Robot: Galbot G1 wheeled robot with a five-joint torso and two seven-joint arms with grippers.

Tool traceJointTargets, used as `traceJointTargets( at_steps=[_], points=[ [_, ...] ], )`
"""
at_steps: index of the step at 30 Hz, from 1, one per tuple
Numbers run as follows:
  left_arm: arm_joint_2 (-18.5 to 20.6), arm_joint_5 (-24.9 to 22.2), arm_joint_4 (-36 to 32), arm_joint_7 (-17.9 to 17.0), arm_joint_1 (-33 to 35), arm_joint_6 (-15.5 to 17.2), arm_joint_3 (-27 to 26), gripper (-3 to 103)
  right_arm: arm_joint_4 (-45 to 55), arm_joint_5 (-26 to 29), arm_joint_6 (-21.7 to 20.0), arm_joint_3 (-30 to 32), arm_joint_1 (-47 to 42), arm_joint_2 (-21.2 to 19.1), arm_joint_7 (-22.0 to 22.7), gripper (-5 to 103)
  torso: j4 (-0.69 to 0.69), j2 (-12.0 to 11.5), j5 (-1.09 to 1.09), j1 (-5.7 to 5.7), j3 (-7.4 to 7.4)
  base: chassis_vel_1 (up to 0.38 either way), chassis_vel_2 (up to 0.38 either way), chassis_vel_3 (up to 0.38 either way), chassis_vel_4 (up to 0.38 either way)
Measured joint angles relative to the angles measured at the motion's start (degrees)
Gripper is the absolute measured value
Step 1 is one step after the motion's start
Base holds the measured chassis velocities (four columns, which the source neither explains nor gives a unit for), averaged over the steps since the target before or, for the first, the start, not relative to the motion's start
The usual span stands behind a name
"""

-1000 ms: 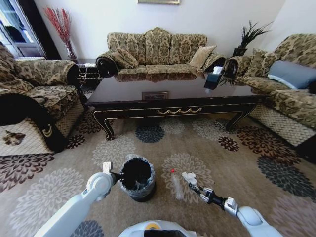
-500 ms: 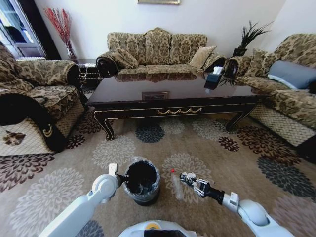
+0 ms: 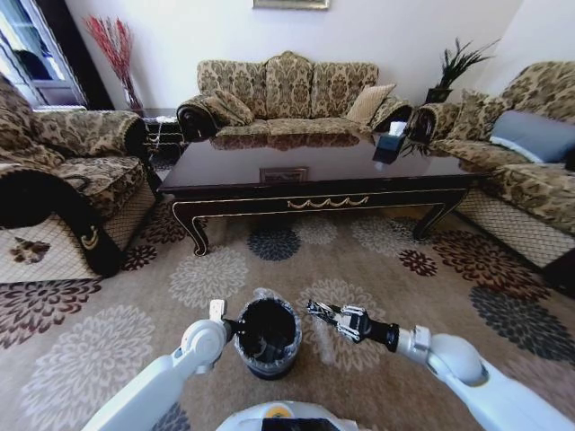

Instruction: Move to the front of the table and pick up the trash from the floor, then place it into the trash bin.

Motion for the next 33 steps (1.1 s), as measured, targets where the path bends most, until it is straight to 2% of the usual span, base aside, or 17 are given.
traceJointTargets(
  at_steps=[10,13,15,16,17,20,29,30,32,33],
  points=[
    [-1.6,0.0,0.4,-0.3,-2.5,0.1,3.5,2,3.0,-0.1,-1.5,-1.9,0.7,0.0,0.2,25,-0.01,0.0,-0.02,0.01,0.00,0.000,0.000,0.000,0.000],
    [-2.3,-2.7,-0.7,-0.8,-3.5,0.8,5.7,2,3.6,-0.2,-1.6,-1.5,0.1,0.2,0.2,25,-0.09,0.0,-0.24,0.05,0.07,0.000,0.000,0.000,0.000],
    [-1.9,-3.0,-1.1,-0.8,-3.6,0.9,5.9,0,3.7,-0.2,-1.7,-1.3,-0.1,0.3,0.1,25,-0.12,0.0,-0.20,0.05,0.06,0.000,0.000,0.000,0.000],
    [-1.4,-3.0,-1.6,-1.1,-3.8,0.9,5.9,0,3.9,-0.2,-1.7,-1.1,-0.4,0.3,0.1,25,-0.10,0.0,-0.07,0.04,0.05,0.000,0.000,0.000,0.000],
    [-1.0,-3.0,-1.9,-1.2,-3.8,0.8,5.8,0,4.2,-0.2,-1.7,-1.0,-0.5,0.3,0.1,25,-0.05,0.0,-0.05,0.04,0.04,0.000,0.000,0.000,0.000],
    [-0.6,-3.3,-2.6,-1.2,-3.7,0.7,5.4,0,4.7,-0.2,-1.8,-1.0,-0.5,0.3,0.1,25,-0.02,0.0,-0.10,0.04,0.04,0.000,0.000,0.000,0.000],
    [0.2,-3.9,-4.0,-1.7,-3.2,0.6,4.0,0,5.5,-0.7,-2.5,-1.6,-0.6,0.5,0.0,25,-0.03,0.0,-0.05,0.02,0.01,0.000,0.000,0.000,0.000],
    [0.2,-3.9,-4.0,-1.7,-3.2,0.6,3.9,0,5.7,-0.9,-2.5,-1.6,-0.8,0.5,-0.2,22,-0.02,0.0,-0.05,0.02,0.01,0.000,0.000,0.000,0.000],
    [0.1,-3.9,-4.0,-1.7,-3.1,0.6,3.9,0,6.0,-1.3,-2.6,-1.4,-1.3,0.7,-0.4,30,-0.02,0.0,-0.05,0.02,0.01,0.000,0.000,0.000,0.000],
    [0.1,-3.9,-4.0,-1.7,-3.1,0.5,3.9,0,6.2,-1.5,-2.6,-1.4,-1.5,0.8,-0.5,30,-0.03,0.0,-0.05,0.02,0.01,0.000,0.000,0.000,0.000]
  ],
)
